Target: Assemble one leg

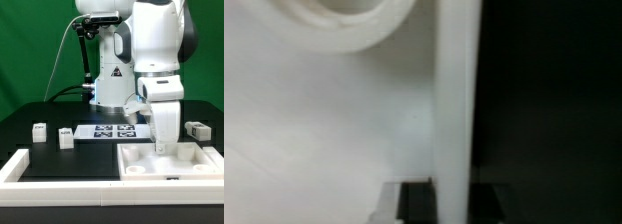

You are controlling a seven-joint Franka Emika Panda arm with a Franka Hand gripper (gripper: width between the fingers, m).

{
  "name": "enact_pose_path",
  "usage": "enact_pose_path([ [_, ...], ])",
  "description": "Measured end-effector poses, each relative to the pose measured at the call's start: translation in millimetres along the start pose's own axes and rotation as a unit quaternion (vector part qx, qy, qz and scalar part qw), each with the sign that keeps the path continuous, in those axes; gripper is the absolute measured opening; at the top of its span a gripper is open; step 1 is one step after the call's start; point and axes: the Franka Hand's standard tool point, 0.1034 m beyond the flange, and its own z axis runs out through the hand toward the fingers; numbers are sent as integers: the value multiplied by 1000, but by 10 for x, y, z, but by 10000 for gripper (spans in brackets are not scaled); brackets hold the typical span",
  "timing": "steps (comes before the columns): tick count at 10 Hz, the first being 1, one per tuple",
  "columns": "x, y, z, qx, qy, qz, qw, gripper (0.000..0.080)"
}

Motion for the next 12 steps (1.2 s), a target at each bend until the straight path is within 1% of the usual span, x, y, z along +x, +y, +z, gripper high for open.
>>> enact_pose_path([
  [2, 26, 37, 2, -2, 1, 13, 1000, 60],
  [7, 19, 43, 2, -2, 0, 22, 1000, 60],
  [8, 18, 43, 2, -2, 0, 22, 1000, 238],
  [10, 17, 43, 2, -2, 0, 22, 1000, 513],
  [11, 16, 44, 2, -2, 0, 22, 1000, 513],
  [12, 15, 44, 2, -2, 0, 23, 1000, 624],
])
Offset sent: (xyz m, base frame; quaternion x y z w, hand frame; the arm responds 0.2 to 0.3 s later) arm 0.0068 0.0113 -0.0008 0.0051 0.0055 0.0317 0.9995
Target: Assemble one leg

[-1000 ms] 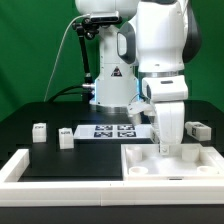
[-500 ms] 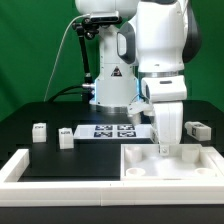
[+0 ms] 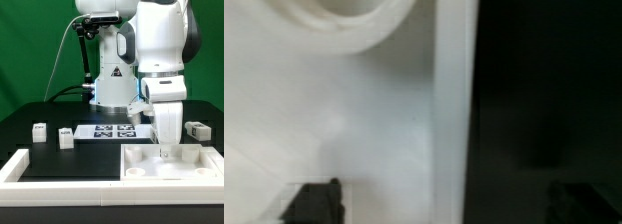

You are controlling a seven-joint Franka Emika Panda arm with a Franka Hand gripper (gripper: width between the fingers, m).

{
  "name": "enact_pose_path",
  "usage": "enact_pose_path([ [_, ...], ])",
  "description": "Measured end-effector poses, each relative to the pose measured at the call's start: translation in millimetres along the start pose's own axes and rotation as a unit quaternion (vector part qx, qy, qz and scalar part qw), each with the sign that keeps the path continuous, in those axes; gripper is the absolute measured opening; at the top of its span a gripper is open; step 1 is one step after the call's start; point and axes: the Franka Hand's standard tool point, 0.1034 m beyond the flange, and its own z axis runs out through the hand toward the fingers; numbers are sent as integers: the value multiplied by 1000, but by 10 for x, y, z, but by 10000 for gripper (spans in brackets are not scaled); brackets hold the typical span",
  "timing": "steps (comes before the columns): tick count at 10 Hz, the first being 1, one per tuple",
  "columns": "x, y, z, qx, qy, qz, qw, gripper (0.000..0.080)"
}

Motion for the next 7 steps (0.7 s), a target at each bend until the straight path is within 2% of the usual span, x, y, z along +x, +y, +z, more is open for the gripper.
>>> enact_pose_path([
  [4, -1, 2, -7, 0, 0, 1, 1000, 648],
  [7, 125, -61, -334, -16, -4, 33, 999, 649],
])
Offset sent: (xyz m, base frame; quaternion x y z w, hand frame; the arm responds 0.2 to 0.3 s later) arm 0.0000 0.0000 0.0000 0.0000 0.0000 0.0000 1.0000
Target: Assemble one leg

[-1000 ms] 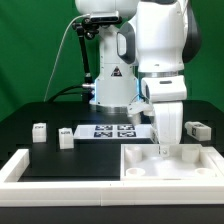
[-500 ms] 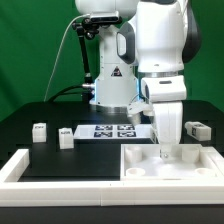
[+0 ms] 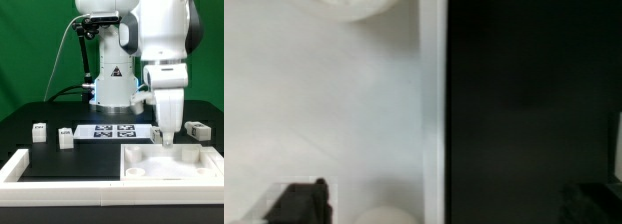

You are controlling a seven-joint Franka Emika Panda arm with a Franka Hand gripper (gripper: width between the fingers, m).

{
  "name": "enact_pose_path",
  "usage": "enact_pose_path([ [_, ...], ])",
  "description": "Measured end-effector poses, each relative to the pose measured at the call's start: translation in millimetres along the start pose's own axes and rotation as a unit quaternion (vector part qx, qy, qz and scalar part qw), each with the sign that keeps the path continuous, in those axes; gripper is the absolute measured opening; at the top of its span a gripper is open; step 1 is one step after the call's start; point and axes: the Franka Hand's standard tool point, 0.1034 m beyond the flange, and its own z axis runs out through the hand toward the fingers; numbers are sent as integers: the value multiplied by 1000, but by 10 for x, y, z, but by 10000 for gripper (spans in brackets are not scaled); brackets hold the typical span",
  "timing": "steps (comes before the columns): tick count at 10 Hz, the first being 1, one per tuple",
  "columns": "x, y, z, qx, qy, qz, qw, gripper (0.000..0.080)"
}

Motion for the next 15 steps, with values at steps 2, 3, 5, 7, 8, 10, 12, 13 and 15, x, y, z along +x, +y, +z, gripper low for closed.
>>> enact_pose_path([
  [2, 60, -31, -128, -8, -1, 13, 1000, 649],
  [3, 40, -50, -125, -7, -1, 17, 1000, 649],
  [5, 35, -55, -110, -6, -1, 28, 1000, 649],
  [7, 44, -59, -108, -5, 1, 116, 993, 649],
  [8, 48, -70, -102, -4, 1, 161, 987, 649],
  [10, 213, -306, -41, 8, 3, 302, 953, 649],
  [12, 534, -455, -78, 16, 7, 452, 892, 649],
  [13, 670, -520, -74, 20, 8, 500, 866, 649],
  [15, 923, -652, -68, 29, 8, 583, 812, 649],
])
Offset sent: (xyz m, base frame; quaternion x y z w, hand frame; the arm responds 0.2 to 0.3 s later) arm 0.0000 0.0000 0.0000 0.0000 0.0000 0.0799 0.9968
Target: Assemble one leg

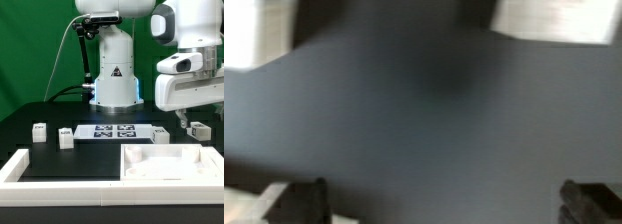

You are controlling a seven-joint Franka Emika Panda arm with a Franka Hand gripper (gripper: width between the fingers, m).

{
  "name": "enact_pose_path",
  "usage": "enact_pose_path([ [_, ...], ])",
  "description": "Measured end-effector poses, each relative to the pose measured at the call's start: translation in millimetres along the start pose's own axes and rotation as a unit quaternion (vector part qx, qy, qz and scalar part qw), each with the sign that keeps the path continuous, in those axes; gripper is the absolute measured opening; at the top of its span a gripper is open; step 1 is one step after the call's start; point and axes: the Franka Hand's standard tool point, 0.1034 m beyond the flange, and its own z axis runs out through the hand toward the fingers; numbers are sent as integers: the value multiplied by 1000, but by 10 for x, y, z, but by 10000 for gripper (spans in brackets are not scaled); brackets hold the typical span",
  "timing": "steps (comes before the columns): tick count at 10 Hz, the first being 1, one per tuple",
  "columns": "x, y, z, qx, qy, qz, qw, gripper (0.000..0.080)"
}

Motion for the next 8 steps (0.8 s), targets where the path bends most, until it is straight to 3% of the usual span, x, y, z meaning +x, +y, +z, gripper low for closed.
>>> enact_pose_path([
  [4, -9, 40, 4, -2, -21, 1, 1000, 649],
  [5, -118, 52, 12, -8, -86, 2, 996, 649],
  [7, -131, -23, 54, -11, -151, 0, 988, 649],
  [8, -248, -27, 89, -15, -202, -1, 979, 649],
])
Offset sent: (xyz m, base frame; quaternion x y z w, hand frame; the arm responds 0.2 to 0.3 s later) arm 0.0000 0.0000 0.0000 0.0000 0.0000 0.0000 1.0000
